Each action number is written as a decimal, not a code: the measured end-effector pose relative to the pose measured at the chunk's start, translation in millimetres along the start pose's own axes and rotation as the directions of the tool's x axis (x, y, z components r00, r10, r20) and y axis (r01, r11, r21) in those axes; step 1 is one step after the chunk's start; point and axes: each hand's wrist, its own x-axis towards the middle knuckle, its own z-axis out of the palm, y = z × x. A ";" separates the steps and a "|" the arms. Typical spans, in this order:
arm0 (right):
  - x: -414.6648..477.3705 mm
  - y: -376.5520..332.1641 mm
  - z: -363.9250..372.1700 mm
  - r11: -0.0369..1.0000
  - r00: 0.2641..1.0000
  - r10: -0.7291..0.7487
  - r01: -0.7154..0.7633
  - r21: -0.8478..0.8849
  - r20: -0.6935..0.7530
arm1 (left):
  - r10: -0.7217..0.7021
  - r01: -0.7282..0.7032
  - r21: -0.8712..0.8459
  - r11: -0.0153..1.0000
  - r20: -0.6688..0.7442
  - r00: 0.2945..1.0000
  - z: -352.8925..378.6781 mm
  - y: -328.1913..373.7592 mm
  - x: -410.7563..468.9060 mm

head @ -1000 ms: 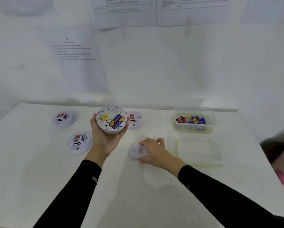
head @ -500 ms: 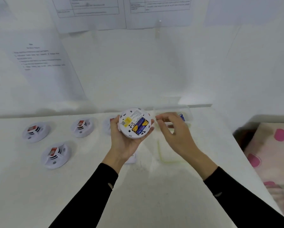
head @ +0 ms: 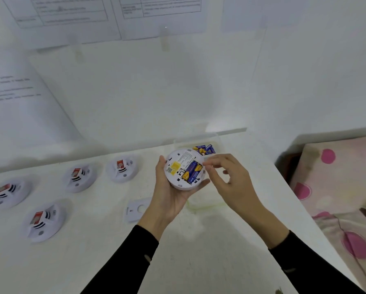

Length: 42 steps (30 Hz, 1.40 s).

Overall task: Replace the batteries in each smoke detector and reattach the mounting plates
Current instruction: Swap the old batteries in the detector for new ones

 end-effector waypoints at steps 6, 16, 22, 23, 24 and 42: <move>3.5 10.1 2.3 0.994 0.998 -0.059 0.057 -0.092 -0.022 | 0.011 -0.014 -0.043 0.999 -0.053 0.999 -1.7 -0.8 -0.7; 3.8 11.1 5.4 0.983 0.993 -0.113 0.104 -0.153 -0.046 | 0.050 -0.051 -0.033 0.998 -0.035 0.998 0.7 0.3 1.0; 6.6 6.9 7.7 0.989 0.999 -0.048 0.046 -0.137 -0.006 | 0.094 -0.093 0.072 0.993 -0.005 0.996 1.0 0.6 4.2; 6.8 5.4 9.3 0.993 0.999 -0.033 0.033 -0.116 0.007 | 0.106 -0.105 0.098 0.990 -0.005 0.994 1.0 -0.7 4.2; 7.2 4.2 11.1 0.995 1.000 -0.016 0.017 -0.096 0.018 | 0.121 -0.120 0.122 0.985 -0.003 0.993 1.5 -1.9 4.2; 26.5 2.1 21.9 0.983 0.986 0.164 -0.165 -0.081 -0.022 | 0.263 -0.243 0.230 0.943 -0.063 0.963 7.3 -13.0 8.8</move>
